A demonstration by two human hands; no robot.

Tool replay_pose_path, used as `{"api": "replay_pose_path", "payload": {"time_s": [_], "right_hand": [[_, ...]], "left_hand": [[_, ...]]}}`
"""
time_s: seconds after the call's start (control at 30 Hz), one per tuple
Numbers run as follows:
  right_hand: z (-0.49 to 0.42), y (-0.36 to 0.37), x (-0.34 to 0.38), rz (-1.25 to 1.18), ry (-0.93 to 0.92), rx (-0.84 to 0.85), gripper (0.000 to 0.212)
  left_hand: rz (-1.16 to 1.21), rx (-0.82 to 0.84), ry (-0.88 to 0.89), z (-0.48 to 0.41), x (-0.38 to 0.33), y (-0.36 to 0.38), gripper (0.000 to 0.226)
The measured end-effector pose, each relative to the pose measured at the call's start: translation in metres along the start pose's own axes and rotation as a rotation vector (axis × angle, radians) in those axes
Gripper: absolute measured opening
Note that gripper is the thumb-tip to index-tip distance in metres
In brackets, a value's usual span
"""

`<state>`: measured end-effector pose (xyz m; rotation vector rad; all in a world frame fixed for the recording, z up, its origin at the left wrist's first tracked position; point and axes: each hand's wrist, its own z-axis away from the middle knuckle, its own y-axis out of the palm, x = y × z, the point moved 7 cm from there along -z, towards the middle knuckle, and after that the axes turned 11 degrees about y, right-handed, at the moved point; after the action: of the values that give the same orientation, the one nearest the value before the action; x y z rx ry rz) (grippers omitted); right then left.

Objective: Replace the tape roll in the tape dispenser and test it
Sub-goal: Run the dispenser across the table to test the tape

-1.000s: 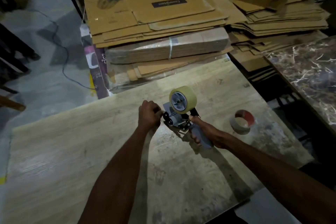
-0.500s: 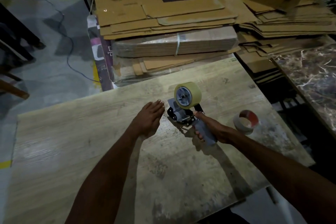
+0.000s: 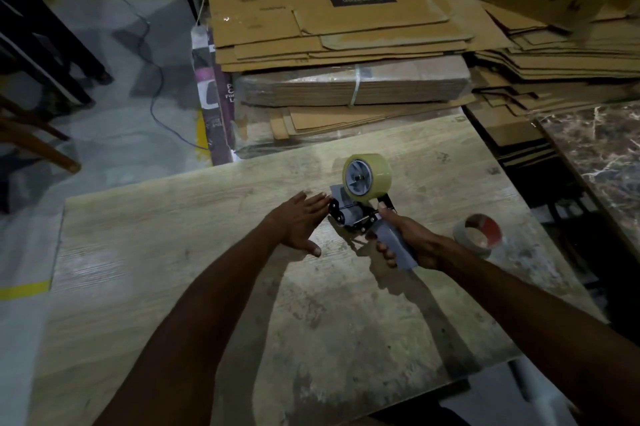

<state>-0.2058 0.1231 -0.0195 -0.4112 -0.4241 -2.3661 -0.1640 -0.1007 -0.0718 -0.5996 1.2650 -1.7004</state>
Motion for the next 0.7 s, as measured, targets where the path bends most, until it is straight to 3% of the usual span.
{"api": "replay_pose_path", "payload": {"time_s": [0.23,0.37,0.7], "right_hand": [[0.005,0.006,0.007,0.095,0.014,0.042,0.071],[0.005,0.005,0.008,0.142,0.034,-0.002,0.07],[0.025,0.008,0.014,0.208,0.066,-0.165,0.073]], "left_hand": [[0.031,0.093,-0.055,-0.002,0.001,0.003,0.135],[0.058,0.071,-0.043,-0.001,0.001,0.004,0.144],[0.149,0.02,-0.072,0.005,0.003,0.001,0.139]]}}
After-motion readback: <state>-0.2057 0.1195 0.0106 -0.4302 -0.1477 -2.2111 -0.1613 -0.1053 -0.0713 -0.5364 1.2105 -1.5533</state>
